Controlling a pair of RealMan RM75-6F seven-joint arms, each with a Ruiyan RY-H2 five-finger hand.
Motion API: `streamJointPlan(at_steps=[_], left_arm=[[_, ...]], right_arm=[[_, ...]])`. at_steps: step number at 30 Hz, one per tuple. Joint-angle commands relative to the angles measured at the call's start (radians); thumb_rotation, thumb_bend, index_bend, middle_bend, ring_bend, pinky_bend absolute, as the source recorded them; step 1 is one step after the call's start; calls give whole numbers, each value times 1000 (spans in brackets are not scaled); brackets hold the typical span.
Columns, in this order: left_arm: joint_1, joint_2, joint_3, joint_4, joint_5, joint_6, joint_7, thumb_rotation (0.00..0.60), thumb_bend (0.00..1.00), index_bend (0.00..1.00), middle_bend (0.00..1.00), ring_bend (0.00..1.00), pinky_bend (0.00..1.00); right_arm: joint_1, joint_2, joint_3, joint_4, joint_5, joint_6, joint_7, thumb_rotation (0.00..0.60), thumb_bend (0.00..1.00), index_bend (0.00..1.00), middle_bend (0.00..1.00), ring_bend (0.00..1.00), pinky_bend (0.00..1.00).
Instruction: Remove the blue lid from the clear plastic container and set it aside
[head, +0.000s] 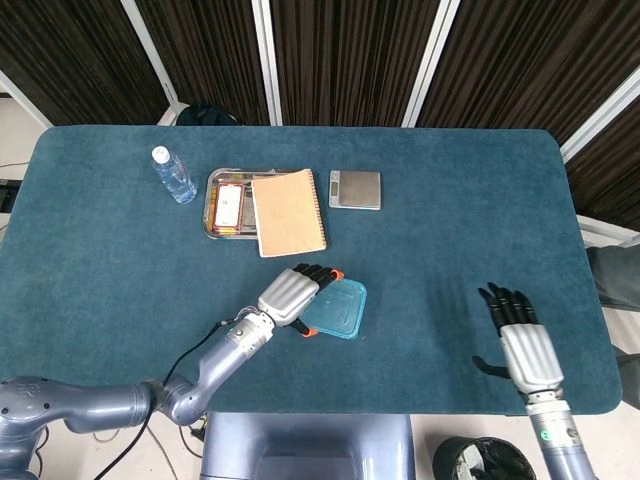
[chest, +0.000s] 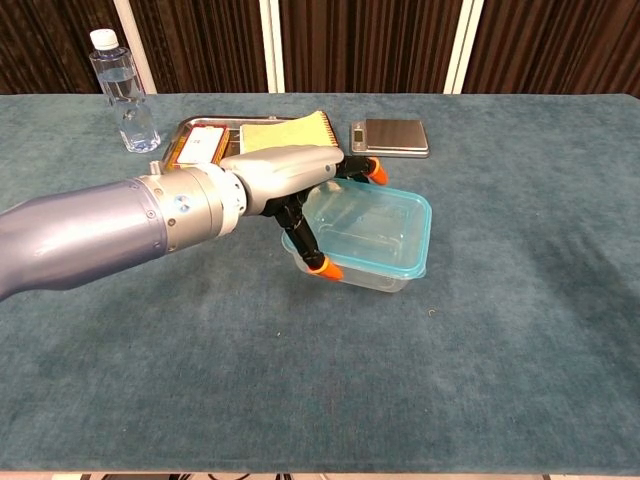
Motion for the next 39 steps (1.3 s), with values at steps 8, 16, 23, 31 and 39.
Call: streamJointPlan(at_steps=[8,16,23,31,39], left_arm=[[0,-11,14,18,12,-25,-76,600,169,136,237,217,384],[-16,-25,38,33,33,-50,-86,600,169,136,238,217,384],[-22,-50,51,36,47,-48,-89,600,169,136,237,217,384],[-23,-75,55,37,41,-36,-81,600,169,136,237,217,385],[-18,-89,59,39,23,-21,-55,600,169,136,237,217,386]], right_arm=[[48,-174,-7,-17,48,-60,-153,600,246,0,0,0,0],[54,-244,-16,-23,85,-63,-209,600,246,0,0,0,0],[49,-308,-34,2,91,-53,-220,600,246,0,0,0,0],[45,-368,-28,-26,126,-43,-242,600,246,0,0,0,0],[51,-422,8,-67,200,-35,-283,600,245,0,0,0,0]])
